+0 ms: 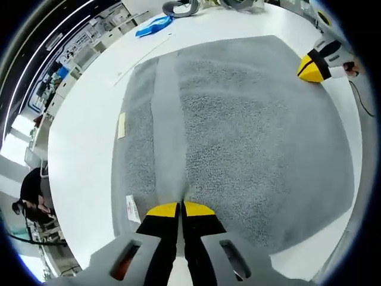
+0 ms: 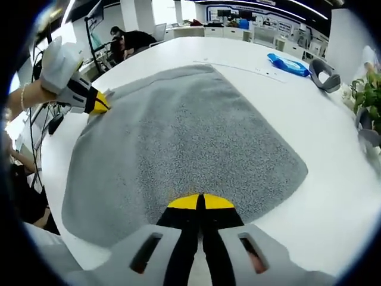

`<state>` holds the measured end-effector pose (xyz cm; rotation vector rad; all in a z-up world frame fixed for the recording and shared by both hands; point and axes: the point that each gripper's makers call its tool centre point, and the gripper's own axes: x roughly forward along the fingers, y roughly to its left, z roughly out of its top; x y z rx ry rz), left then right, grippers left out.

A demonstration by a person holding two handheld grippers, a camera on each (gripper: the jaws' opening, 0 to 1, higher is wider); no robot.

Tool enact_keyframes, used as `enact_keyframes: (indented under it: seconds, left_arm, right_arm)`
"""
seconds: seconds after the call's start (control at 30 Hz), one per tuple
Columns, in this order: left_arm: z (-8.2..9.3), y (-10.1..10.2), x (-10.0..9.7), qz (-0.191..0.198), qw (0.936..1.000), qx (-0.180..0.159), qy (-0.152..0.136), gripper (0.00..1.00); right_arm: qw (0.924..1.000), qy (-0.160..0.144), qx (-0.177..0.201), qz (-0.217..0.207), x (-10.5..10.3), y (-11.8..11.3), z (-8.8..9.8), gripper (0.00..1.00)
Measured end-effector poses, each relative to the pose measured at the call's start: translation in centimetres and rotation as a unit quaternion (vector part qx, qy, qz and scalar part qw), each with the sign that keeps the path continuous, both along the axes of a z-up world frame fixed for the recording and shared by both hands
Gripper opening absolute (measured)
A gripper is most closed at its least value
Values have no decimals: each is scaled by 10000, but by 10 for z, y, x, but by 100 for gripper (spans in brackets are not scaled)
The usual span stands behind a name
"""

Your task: Fold the towel on the table until its edges align and the towel forms a compact rectangular stack.

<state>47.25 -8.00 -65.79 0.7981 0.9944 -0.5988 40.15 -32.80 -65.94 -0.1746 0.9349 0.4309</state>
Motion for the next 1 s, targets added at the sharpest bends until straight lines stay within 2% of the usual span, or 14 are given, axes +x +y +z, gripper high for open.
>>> enact_keyframes:
  seconds: [0.23, 0.47, 0.6, 0.73, 1.0]
  left_arm:
    - [-1, -1, 4, -180, 9998, 98, 38, 1]
    - [0, -1, 8, -209, 9997, -122, 94, 2]
    - [0, -2, 10, -192, 9994, -253, 168, 2]
    - [0, -3, 15, -242, 9989, -358, 191, 2]
    - [-2, -7, 21, -329, 9988, -306, 211, 2]
  right_arm:
    - [9999, -81, -128, 69, -7, 3, -1, 0]
    - [9993, -133, -302, 184, -13, 6, -1, 0]
    - [9999, -80, -130, 53, -15, 5, -1, 0]
    - [9999, 96, 50, -126, -20, 7, -2, 0]
    - [9999, 124, 41, -82, -27, 11, -2, 0]
